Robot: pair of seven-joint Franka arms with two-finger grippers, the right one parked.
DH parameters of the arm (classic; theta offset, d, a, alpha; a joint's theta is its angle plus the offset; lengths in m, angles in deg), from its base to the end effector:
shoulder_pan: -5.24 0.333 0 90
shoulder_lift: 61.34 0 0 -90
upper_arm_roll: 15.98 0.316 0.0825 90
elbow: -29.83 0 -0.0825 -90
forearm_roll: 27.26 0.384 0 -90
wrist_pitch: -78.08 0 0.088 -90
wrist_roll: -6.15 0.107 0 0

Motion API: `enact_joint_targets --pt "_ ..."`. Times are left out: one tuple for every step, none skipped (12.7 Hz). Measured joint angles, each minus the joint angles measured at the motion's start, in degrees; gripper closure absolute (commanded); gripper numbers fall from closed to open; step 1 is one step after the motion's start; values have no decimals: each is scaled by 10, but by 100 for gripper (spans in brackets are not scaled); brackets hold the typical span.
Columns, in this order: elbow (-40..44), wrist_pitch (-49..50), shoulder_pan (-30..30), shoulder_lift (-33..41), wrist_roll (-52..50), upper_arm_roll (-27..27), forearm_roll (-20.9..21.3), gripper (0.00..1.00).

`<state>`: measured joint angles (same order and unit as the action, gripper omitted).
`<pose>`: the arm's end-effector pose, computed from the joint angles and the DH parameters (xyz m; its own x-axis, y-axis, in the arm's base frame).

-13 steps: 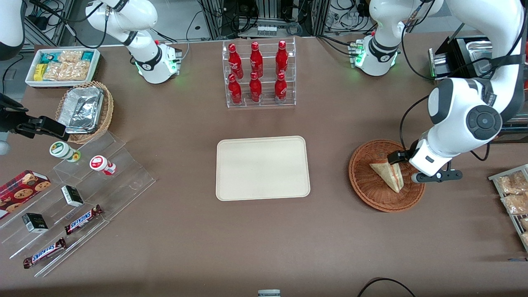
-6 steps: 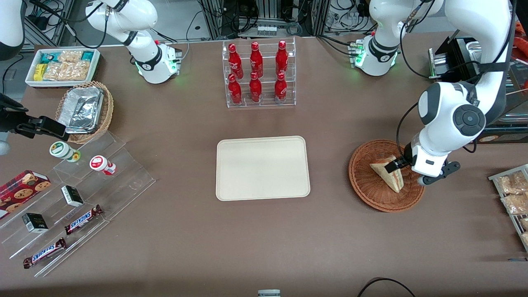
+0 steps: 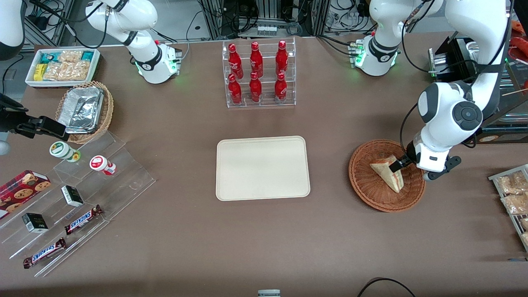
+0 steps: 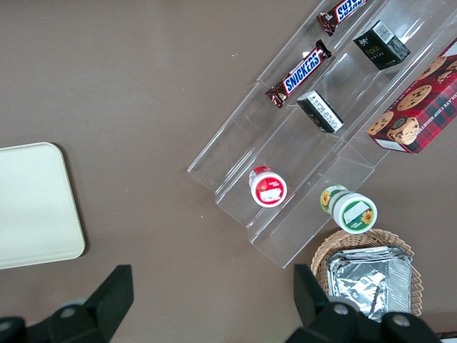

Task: Place sandwich from basket to tray
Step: 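Close the left gripper on the sandwich and lift it from the basket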

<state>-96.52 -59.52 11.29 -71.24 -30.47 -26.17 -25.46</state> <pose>0.5499 -0.0390 0.3064 0.8539 0.5202 0.0163 0.5198 -0.8540 0.0228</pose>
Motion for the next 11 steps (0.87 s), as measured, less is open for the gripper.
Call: enact_joint_targets --pt "-3 -3 0 -1 -12 -1 0 0" --pt "-4 -3 0 -2 -21 -1 0 0" --pt "-6 -4 0 -4 -28 -1 0 0" --pt "-7 -7 0 -6 -40 -2 0 0" --pt "-9 -16 -1 -11 -51 -3 0 0" --pt "-12 -25 -2 -16 -58 -3 0 0" --pt "-14 -30 -3 -21 -62 -3 0 0" --pt "-16 -34 -3 -26 -65 -3 0 0" --pt "-17 -36 -3 -29 -70 -3 0 0" --pt "-18 -37 -3 -33 -76 -3 0 0" --pt "-18 -40 -3 -36 -81 -4 0 0"
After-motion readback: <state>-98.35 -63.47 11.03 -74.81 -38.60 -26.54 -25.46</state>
